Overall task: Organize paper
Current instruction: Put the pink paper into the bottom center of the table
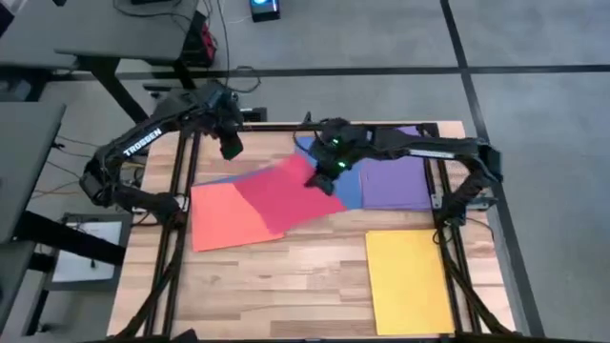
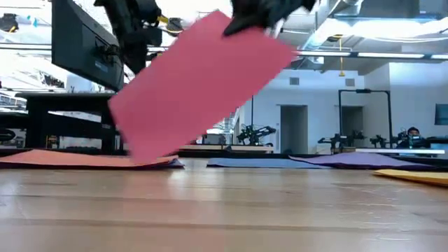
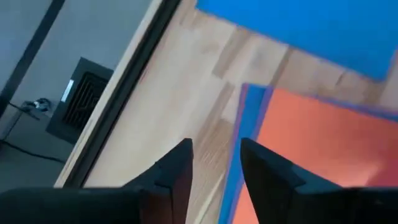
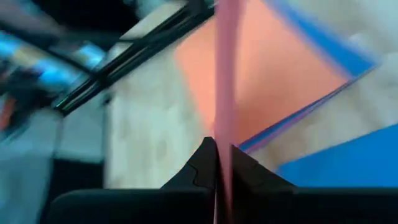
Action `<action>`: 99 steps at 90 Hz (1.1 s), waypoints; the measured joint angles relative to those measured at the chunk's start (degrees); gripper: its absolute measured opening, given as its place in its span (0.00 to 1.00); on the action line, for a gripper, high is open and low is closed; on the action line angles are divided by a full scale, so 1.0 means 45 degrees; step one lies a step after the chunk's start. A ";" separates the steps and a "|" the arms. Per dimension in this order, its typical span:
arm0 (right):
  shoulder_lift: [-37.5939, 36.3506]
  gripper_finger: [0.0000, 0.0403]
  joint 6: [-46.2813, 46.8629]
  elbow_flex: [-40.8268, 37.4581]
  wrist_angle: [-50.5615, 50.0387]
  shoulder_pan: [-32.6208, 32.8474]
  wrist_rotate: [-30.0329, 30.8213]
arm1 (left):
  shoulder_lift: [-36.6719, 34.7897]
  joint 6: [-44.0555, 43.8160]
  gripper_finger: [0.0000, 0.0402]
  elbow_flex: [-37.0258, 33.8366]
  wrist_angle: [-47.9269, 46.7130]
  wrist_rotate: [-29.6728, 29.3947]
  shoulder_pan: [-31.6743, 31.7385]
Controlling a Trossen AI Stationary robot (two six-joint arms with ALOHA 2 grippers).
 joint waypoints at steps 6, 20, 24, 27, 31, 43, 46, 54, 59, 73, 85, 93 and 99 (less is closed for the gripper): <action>-0.0438 0.00 -0.0054 0.0001 -0.0681 0.0385 -0.0540 | -0.0002 -0.0443 0.29 0.0255 -0.0447 0.0017 -0.0147; -0.0969 0.00 -0.0888 0.0000 -0.1962 0.1612 -0.1861 | -0.0002 -0.1505 0.29 0.0384 -0.1728 0.0142 -0.0690; -0.0965 0.00 -0.0976 0.0000 -0.2188 0.1973 -0.2310 | 0.0003 -0.1655 0.29 0.0384 -0.2040 0.0268 -0.0904; -0.0943 0.00 -0.0976 -0.0003 -0.2294 0.2219 -0.2622 | 0.0003 -0.1762 0.29 0.0384 -0.2243 0.0320 -0.1079; -0.0927 0.00 -0.0990 -0.0015 -0.2337 0.2542 -0.3098 | 0.0003 -0.1993 0.29 0.0384 -0.2480 0.0329 -0.1306; -0.0930 0.00 -0.1002 -0.0015 -0.2199 0.3398 -0.3916 | -0.0042 -0.2821 0.29 0.0384 -0.3133 0.0331 -0.1990; -0.0917 0.00 -0.1002 -0.0015 -0.2132 0.3618 -0.4014 | -0.0096 -0.2983 0.29 0.0384 -0.3170 0.0339 -0.2156; -0.0903 0.00 -0.1125 -0.0072 -0.1821 0.4228 -0.4372 | -0.0246 -0.3671 0.29 0.0384 -0.3216 0.0404 -0.2632; -0.0930 0.00 -0.1300 -0.0290 -0.1489 0.4590 -0.4455 | -0.0383 -0.4120 0.29 0.0384 -0.3210 0.0481 -0.2942; 0.0023 0.00 -0.1436 -0.1186 -0.0931 0.4718 -0.5612 | -0.0938 -0.5062 0.29 0.0384 -0.3188 0.0560 -0.3887; 0.1505 0.00 -0.2445 -0.1530 -0.1022 0.4035 -0.4363 | -0.1434 -0.6040 0.29 0.0138 -0.2717 0.0363 -0.4570; 0.2668 0.00 -0.3026 -0.1523 -0.1054 0.3525 -0.2983 | -0.1728 -0.6558 0.29 -0.0105 -0.2539 -0.0021 -0.4918; 0.3523 0.00 -0.3744 -0.1358 -0.1226 0.3146 -0.2498 | -0.1856 -0.6822 0.29 -0.0283 -0.2487 -0.0366 -0.5178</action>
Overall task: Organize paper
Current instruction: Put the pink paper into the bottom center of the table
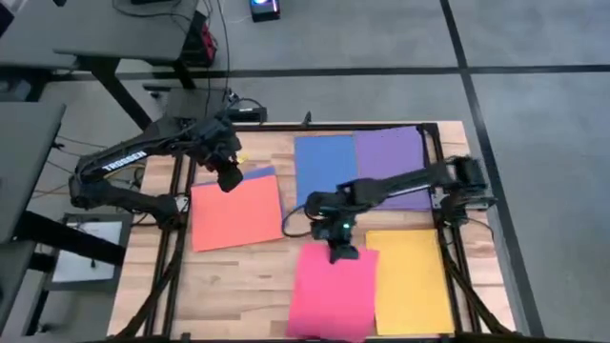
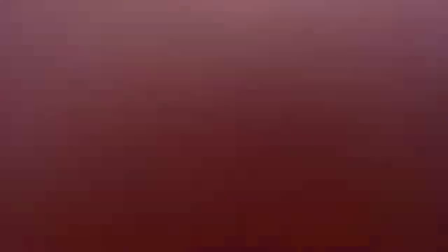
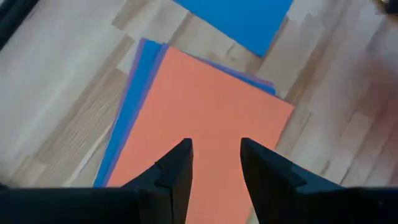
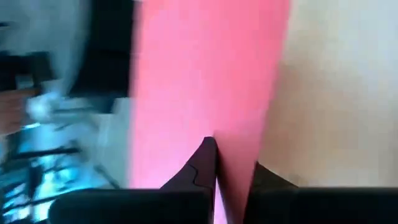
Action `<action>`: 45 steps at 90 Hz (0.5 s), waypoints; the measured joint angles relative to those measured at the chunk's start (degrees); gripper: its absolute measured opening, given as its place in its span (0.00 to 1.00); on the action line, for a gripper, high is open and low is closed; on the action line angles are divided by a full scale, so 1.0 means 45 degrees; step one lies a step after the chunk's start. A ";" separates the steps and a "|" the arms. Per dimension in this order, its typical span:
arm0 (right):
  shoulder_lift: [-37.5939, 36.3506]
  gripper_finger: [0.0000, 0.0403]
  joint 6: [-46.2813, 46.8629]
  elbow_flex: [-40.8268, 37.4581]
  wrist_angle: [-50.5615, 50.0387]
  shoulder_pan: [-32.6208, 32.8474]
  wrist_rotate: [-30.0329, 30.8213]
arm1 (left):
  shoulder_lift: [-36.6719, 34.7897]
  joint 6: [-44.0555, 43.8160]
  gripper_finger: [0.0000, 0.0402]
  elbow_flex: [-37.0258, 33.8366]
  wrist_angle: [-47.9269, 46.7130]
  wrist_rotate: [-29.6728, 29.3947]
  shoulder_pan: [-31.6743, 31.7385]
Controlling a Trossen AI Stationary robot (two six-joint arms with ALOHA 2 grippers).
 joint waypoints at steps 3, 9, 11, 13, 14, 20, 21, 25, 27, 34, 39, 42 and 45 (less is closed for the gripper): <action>0.0378 0.00 -0.0372 0.0128 -0.0092 -0.0138 0.0397 | -0.0026 -0.0045 0.29 -0.0118 0.0009 -0.0153 -0.0101; 0.1049 0.00 -0.1167 0.0396 -0.0296 -0.0352 0.0982 | -0.0092 -0.0100 0.29 -0.0440 0.0109 -0.0322 -0.0278; 0.1284 0.00 -0.1436 0.0479 -0.0366 -0.0386 0.1228 | -0.0116 -0.0106 0.29 -0.0566 0.0187 -0.0324 -0.0326; 0.1492 0.00 -0.1664 0.0576 -0.0448 -0.0442 0.1530 | -0.0131 -0.0130 0.29 -0.0684 0.0256 -0.0331 -0.0374; 0.1582 0.00 -0.1762 0.0615 -0.0475 -0.0457 0.1698 | -0.0134 -0.0145 0.29 -0.0732 0.0271 -0.0342 -0.0400; 0.2098 0.00 -0.2368 0.0924 -0.0692 -0.0543 0.2751 | -0.0137 -0.0187 0.29 -0.1014 0.0338 -0.0374 -0.0527; 0.2167 0.00 -0.2447 0.0980 -0.0715 -0.0553 0.2888 | -0.0134 -0.0187 0.29 -0.1072 0.0352 -0.0374 -0.0546; 0.2360 0.00 -0.2629 0.1182 -0.0722 -0.0612 0.3318 | -0.0132 -0.0205 0.29 -0.1297 0.0445 -0.0379 -0.0643; 0.2428 0.00 -0.2680 0.1267 -0.0715 -0.0620 0.3395 | -0.0128 -0.0247 0.29 -0.1418 0.0525 -0.0384 -0.0700; 0.2631 0.00 -0.2702 0.1496 -0.0723 -0.0713 0.3452 | -0.0128 -0.0309 0.29 -0.1777 0.0769 -0.0384 -0.0816; 0.2663 0.00 -0.2695 0.1508 -0.0753 -0.0699 0.3466 | -0.0123 -0.0327 0.29 -0.1936 0.0858 -0.0389 -0.0891; 0.2671 0.00 -0.2693 0.1499 -0.0838 -0.0688 0.3467 | -0.0123 -0.0328 0.29 -0.1999 0.0897 -0.0387 -0.0917; 0.2667 0.00 -0.2693 0.1499 -0.0836 -0.0677 0.3508 | -0.0128 -0.0330 0.29 -0.2043 0.0922 -0.0394 -0.0937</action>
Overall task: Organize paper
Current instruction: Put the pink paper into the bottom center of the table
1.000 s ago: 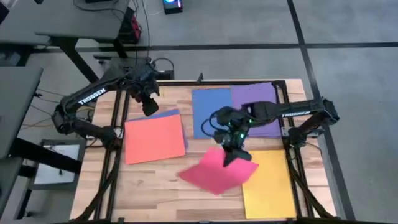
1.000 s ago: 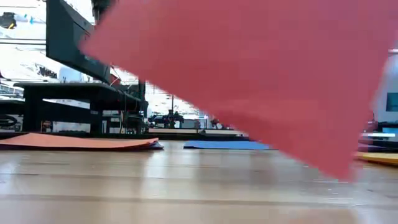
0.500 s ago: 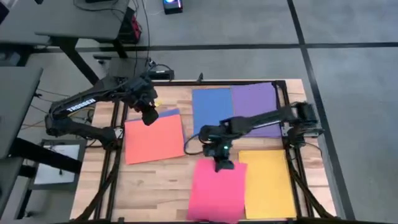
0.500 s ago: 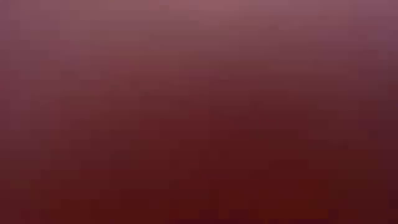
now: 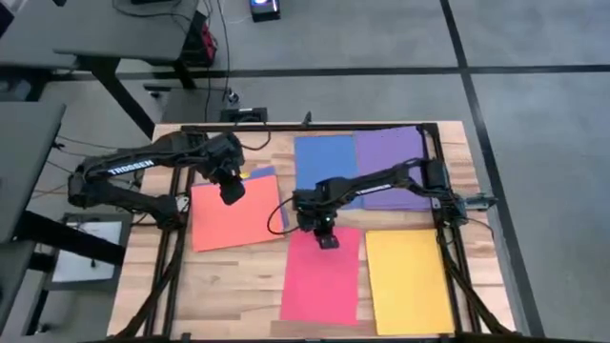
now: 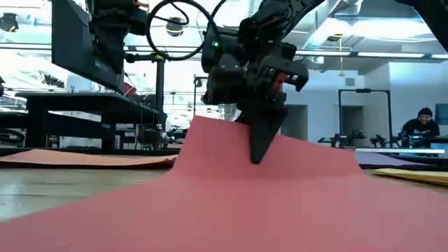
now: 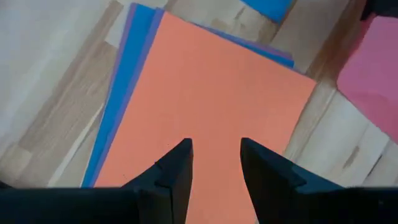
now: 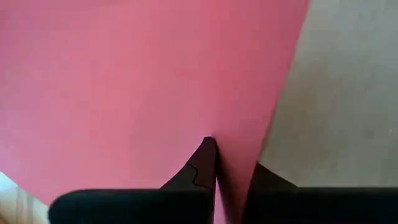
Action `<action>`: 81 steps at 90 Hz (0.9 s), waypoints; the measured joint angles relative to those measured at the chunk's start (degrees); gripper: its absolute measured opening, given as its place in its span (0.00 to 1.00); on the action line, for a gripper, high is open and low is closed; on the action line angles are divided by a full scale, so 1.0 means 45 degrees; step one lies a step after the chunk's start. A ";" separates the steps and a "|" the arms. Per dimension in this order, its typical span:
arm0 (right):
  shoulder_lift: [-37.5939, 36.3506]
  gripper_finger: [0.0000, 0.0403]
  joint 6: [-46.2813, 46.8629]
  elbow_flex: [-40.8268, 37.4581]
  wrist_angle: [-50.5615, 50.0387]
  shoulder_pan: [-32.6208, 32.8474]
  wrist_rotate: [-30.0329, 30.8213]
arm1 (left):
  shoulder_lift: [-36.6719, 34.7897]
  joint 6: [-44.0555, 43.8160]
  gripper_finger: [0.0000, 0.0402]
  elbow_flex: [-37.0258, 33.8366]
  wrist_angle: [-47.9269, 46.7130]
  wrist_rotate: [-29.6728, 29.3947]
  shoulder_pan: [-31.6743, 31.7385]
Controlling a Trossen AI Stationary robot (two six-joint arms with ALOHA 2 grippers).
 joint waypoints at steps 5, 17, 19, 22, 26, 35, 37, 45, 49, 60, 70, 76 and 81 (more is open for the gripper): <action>0.0000 0.00 -0.0138 0.0005 0.0007 0.0026 0.0088 | 0.0000 0.0002 0.29 -0.0020 0.0003 0.0000 0.0000; 0.0000 0.05 -0.0698 0.0005 -0.0051 0.0022 0.0648 | 0.0000 0.0017 0.29 -0.0020 0.0155 0.0000 0.0000; 0.0000 0.07 -0.0830 0.0005 -0.0063 0.0022 0.0803 | 0.0000 0.0024 0.29 -0.0020 0.0184 0.0000 0.0000; 0.0000 0.10 -0.1052 0.0005 -0.0068 0.0017 0.1033 | 0.0000 0.0031 0.29 -0.0020 0.0183 0.0000 0.0000; 0.0000 0.14 -0.1305 0.0005 -0.0100 0.0017 0.1377 | 0.0000 0.0031 0.29 -0.0020 0.0167 0.0000 0.0000; -0.0004 0.23 -0.1584 0.0005 -0.0173 0.0017 0.1984 | 0.0000 0.0059 0.29 -0.0020 0.0169 0.0000 0.0000; -0.0010 0.25 -0.1594 0.0005 -0.0191 0.0017 0.2048 | 0.0000 0.0072 0.29 -0.0020 0.0172 0.0000 0.0000; -0.0010 0.32 -0.1609 0.0005 -0.0319 0.0034 0.2066 | 0.0000 0.0084 0.29 -0.0020 0.0172 0.0000 0.0000; -0.0015 0.36 -0.1540 0.0045 -0.0490 0.0036 0.2071 | 0.0000 0.0084 0.29 -0.0020 0.0172 0.0000 0.0000; -0.0010 0.44 -0.1473 0.0673 -0.1704 0.0012 0.2162 | 0.0000 0.0074 0.29 -0.0020 0.0491 0.0000 0.0000; -0.0019 0.48 -0.1338 0.1692 -0.2967 -0.0125 0.2158 | 0.0000 0.0159 0.29 -0.0020 0.0480 0.0000 0.0000; -0.0019 0.49 -0.0893 0.2331 -0.3622 -0.0234 0.2153 | 0.0000 0.0436 0.29 -0.0020 0.0453 0.0000 0.0000; -0.0021 0.50 -0.0524 0.2770 -0.3954 -0.0348 0.2153 | 0.0000 0.0752 0.29 -0.0020 0.0437 0.0000 0.0000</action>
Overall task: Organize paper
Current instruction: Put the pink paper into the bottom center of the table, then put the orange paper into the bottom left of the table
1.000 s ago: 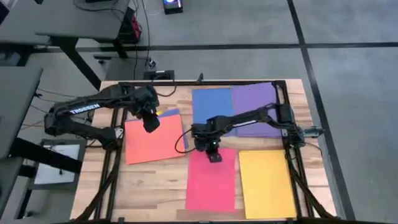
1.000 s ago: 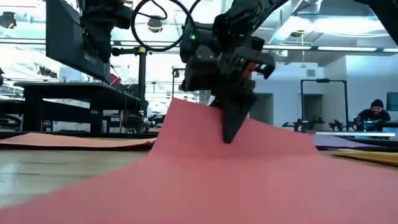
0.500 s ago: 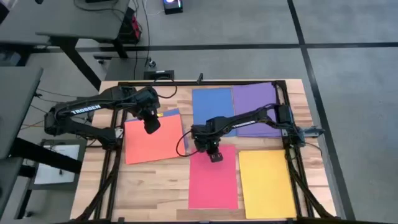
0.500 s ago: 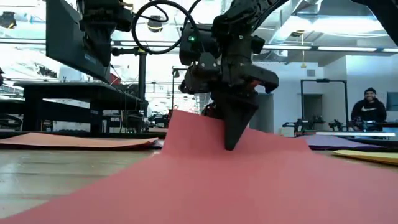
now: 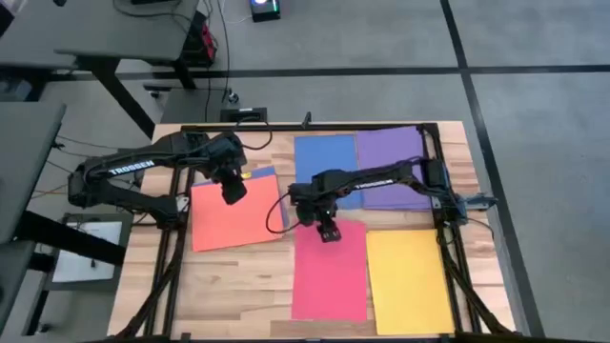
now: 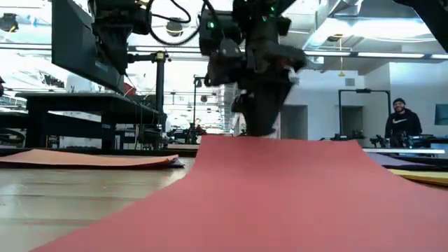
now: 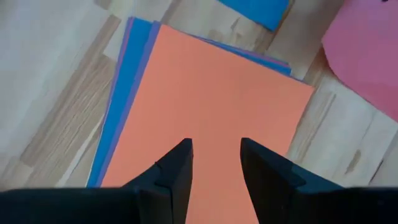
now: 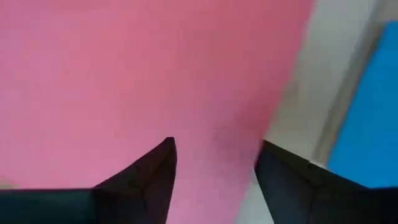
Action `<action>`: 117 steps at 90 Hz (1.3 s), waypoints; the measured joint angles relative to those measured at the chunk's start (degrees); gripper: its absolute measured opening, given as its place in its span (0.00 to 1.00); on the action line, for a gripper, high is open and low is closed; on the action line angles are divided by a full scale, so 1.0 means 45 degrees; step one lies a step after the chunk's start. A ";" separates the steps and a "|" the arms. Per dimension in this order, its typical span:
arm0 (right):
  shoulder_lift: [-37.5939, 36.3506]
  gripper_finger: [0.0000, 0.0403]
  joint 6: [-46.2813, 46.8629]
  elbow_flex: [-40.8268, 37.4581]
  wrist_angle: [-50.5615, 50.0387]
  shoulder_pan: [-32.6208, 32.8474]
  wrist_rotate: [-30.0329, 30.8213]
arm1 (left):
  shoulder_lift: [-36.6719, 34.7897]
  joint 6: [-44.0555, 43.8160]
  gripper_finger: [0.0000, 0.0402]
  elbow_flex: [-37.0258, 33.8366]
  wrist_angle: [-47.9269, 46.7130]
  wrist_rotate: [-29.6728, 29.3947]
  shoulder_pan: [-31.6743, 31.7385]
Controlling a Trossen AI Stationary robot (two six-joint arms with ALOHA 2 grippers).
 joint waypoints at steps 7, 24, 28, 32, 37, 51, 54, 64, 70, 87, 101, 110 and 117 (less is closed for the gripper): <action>-0.0013 0.50 0.0767 0.0495 -0.0443 -0.0141 -0.0004 | 0.0000 0.0460 0.29 0.0000 -0.0107 0.0000 0.0000; -0.0013 0.49 0.6255 0.0957 0.0072 -0.0517 -0.0150 | -0.0078 0.1824 0.29 -0.0939 0.0377 0.0565 0.0010; -0.0008 0.49 0.8107 0.0909 0.0785 -0.0593 -0.0179 | -0.0275 0.1998 0.29 -0.1656 0.0709 0.0963 0.0007; -0.0003 0.49 0.9532 0.0686 0.1995 -0.0621 -0.0172 | -0.0497 0.2051 0.29 -0.2513 0.1380 0.1247 0.0000; -0.0013 0.49 1.1185 0.0170 0.4237 -0.0668 -0.0085 | -0.0845 0.2021 0.29 -0.3713 0.2651 0.1510 -0.0010; 0.0011 0.49 1.5687 -0.1653 1.0271 -0.0564 0.0313 | -0.1486 0.0906 0.29 -0.6488 0.5290 0.1882 -0.0017; 0.0008 0.49 1.6392 -0.1995 1.0933 -0.0524 0.0645 | -0.1572 0.0785 0.29 -0.6890 0.5593 0.2002 -0.0048; 0.0008 0.49 1.7474 -0.2729 1.1301 -0.0418 0.1619 | -0.1558 0.0256 0.29 -0.7907 0.6906 0.2130 -0.0269; 0.0016 0.49 1.7525 -0.3008 1.1337 -0.0410 0.1671 | -0.1556 -0.0253 0.29 -0.8341 0.7706 0.2133 -0.0429; 0.0014 0.49 1.7982 -0.3622 1.2268 -0.0277 0.1709 | -0.1111 -0.1975 0.29 -0.8971 0.9201 0.2127 -0.0636; 0.0677 0.49 1.8419 -0.3682 1.3034 -0.0194 0.1754 | -0.0464 -0.2646 0.29 -0.9126 1.0395 0.2127 -0.0891; 0.1069 0.49 1.8449 -0.3585 1.3495 -0.0067 0.1691 | 0.0025 -0.2718 0.29 -0.9122 1.0986 0.2118 -0.1041; 0.1175 0.49 1.8601 -0.3532 1.3556 0.0065 0.1652 | 0.0400 -0.2772 0.29 -0.9117 1.1276 0.2118 -0.1112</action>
